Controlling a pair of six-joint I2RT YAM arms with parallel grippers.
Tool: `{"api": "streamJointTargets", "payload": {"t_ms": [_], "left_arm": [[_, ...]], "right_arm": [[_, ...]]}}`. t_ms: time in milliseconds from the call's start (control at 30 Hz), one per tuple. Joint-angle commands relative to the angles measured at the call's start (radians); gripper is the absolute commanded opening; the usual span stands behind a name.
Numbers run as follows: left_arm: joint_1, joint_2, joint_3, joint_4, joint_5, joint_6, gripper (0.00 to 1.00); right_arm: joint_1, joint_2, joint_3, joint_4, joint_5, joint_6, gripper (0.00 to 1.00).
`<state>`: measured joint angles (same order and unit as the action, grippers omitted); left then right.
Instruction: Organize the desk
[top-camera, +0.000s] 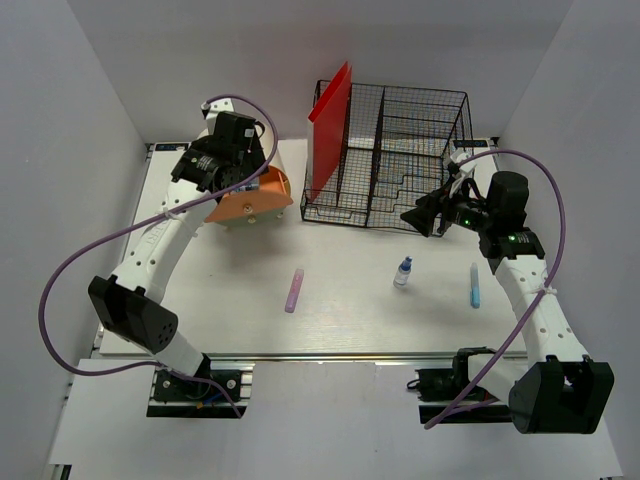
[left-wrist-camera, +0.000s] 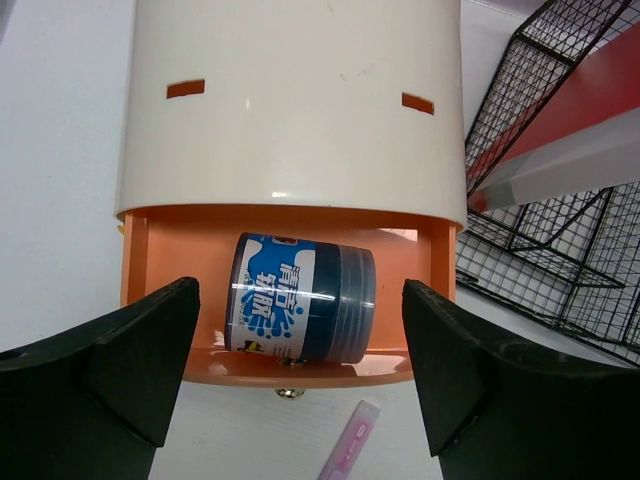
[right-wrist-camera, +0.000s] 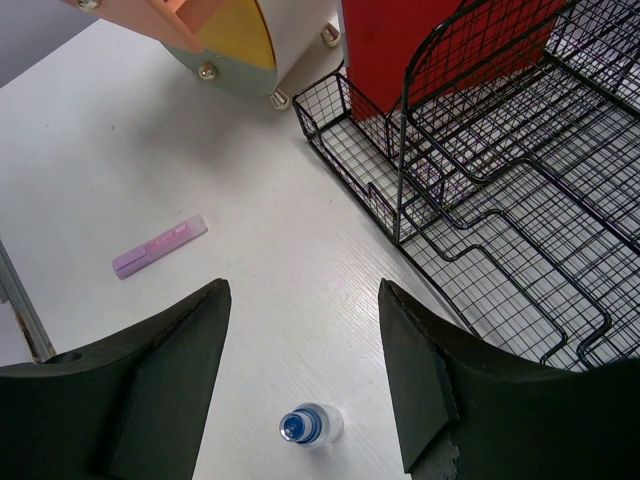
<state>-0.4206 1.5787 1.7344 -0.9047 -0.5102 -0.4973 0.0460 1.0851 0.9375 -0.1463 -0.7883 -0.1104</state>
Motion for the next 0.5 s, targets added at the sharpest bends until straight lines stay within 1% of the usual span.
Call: {"api": "streamJointTargets", "payload": {"t_ms": [0, 67, 100, 133, 167, 200, 233, 267, 300, 433, 467], "left_arm": [[0.005, -0.025, 0.045, 0.013, -0.021, 0.000, 0.90], [0.005, -0.028, 0.057, 0.013, -0.022, 0.005, 0.75], [0.005, -0.032, 0.063, 0.013, -0.018, 0.005, 0.62], [0.005, -0.045, 0.071, 0.012, -0.013, 0.009, 0.31], [0.005, -0.052, 0.077, 0.012, -0.002, 0.012, 0.17], [0.005, -0.071, 0.077, 0.013, 0.043, 0.029, 0.05], [0.005, -0.080, 0.076, 0.012, 0.076, 0.037, 0.00], [0.005, -0.085, 0.077, -0.006, 0.108, 0.042, 0.00], [0.005, -0.092, 0.074, -0.020, 0.181, 0.046, 0.00], [-0.009, -0.130, 0.045, -0.120, 0.301, 0.033, 0.00], [-0.009, -0.143, 0.030, -0.153, 0.309, 0.023, 0.00]], "right_arm": [[-0.003, -0.017, -0.003, 0.042, -0.014, 0.005, 0.66], [-0.006, -0.017, -0.003, 0.042, -0.014, 0.005, 0.66], [-0.006, -0.019, -0.003, 0.044, -0.015, 0.003, 0.66], [-0.006, -0.017, -0.005, 0.042, -0.014, 0.003, 0.66], [-0.006, -0.017, -0.005, 0.042, -0.015, 0.003, 0.66], [-0.008, -0.017, -0.003, 0.044, -0.014, 0.003, 0.66], [-0.006, -0.016, -0.005, 0.040, -0.015, 0.002, 0.66], [-0.008, -0.017, -0.005, 0.043, -0.015, 0.000, 0.67], [-0.006, -0.017, -0.005, 0.044, -0.015, 0.002, 0.66], [-0.008, -0.016, -0.006, 0.044, -0.015, 0.000, 0.66], [-0.006, -0.014, -0.006, 0.044, -0.014, 0.000, 0.66]]}}
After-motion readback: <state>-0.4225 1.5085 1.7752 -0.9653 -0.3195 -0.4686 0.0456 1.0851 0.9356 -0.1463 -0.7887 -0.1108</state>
